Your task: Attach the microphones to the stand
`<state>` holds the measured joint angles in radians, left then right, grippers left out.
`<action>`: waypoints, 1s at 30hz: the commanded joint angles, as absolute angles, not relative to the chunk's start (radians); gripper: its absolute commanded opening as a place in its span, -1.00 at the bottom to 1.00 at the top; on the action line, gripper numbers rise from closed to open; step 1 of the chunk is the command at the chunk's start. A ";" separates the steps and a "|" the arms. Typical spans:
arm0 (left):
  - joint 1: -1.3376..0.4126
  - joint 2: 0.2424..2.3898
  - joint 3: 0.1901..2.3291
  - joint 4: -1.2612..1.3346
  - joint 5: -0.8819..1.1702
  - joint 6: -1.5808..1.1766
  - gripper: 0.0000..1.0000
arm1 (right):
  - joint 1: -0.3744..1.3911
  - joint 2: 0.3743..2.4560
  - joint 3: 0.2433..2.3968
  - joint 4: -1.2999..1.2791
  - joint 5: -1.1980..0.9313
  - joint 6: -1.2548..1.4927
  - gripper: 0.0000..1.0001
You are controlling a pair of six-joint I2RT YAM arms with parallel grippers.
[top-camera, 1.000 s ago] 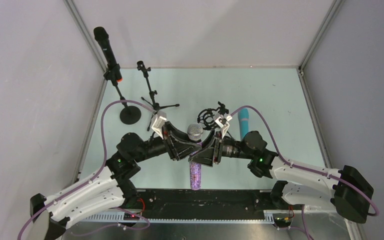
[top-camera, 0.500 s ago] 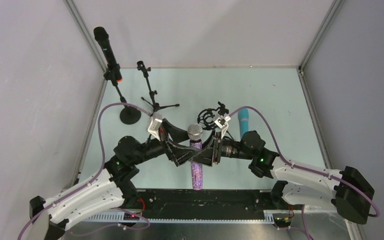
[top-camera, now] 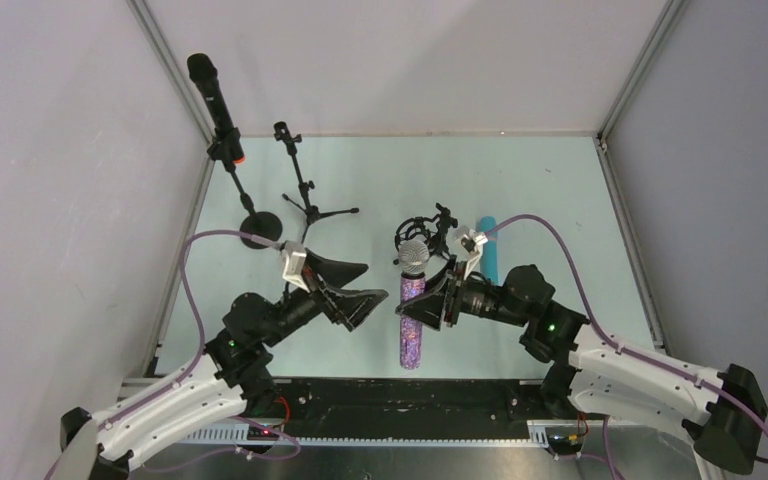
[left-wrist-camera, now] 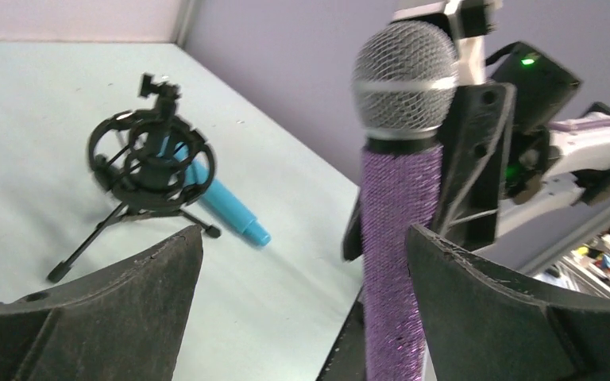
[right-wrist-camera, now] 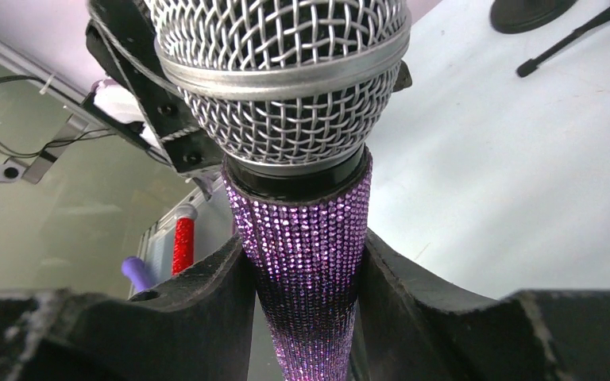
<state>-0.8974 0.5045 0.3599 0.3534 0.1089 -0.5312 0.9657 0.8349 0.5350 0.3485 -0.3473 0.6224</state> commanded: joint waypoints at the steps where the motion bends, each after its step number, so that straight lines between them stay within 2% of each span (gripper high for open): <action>1: -0.902 0.487 0.303 0.383 -0.059 -0.506 0.99 | 0.944 0.772 0.569 0.294 -0.291 0.575 -0.89; 9: -0.902 0.494 0.230 0.357 -0.325 -0.418 0.99 | 0.917 0.700 0.569 0.183 -0.240 0.564 -0.89; 18: -0.901 0.571 0.264 0.345 -0.587 -0.111 0.99 | 0.880 0.667 0.569 0.148 -0.213 0.557 -0.90; 23: -0.901 0.622 0.286 0.347 -0.623 0.017 0.99 | 0.850 0.663 0.569 0.164 -0.189 0.537 -0.93; 30: -0.870 0.678 0.274 0.390 -0.596 0.046 0.99 | 0.757 0.675 0.572 0.265 -0.185 0.477 -0.99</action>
<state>-0.8925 0.6525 0.2459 0.3309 -0.5755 -0.0151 0.8078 0.6823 0.5350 0.1165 -0.2070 0.5270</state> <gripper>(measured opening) 0.996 0.484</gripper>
